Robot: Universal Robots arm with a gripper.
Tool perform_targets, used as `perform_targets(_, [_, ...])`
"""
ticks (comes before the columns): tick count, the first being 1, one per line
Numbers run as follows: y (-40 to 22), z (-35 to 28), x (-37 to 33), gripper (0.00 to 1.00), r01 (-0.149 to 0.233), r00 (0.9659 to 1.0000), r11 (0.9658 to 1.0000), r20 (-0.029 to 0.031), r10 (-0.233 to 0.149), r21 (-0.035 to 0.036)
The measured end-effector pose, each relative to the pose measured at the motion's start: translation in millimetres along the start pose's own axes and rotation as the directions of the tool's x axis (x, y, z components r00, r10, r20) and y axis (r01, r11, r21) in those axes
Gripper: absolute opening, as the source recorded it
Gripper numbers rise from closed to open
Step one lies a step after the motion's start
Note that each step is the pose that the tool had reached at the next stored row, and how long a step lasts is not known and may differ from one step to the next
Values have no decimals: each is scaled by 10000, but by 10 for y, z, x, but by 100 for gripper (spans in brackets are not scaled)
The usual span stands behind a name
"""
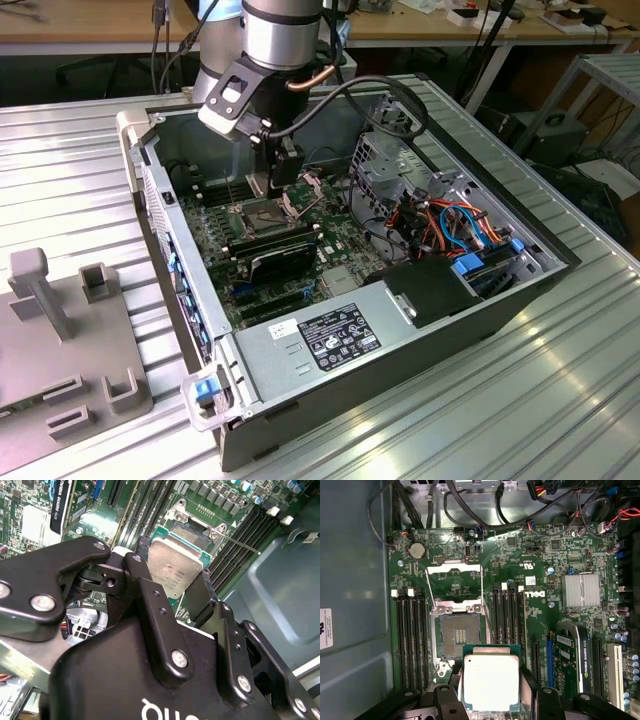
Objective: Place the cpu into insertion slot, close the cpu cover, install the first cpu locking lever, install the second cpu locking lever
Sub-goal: 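Place the cpu into insertion slot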
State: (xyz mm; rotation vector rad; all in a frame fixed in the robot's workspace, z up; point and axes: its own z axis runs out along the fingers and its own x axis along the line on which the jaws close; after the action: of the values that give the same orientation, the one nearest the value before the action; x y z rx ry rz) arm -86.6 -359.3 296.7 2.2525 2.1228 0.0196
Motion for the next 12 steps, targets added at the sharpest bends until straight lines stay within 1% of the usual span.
perform_targets(12, [-1, 13, 0, 55, 0, 10000, 10000, 1, 0, 1])
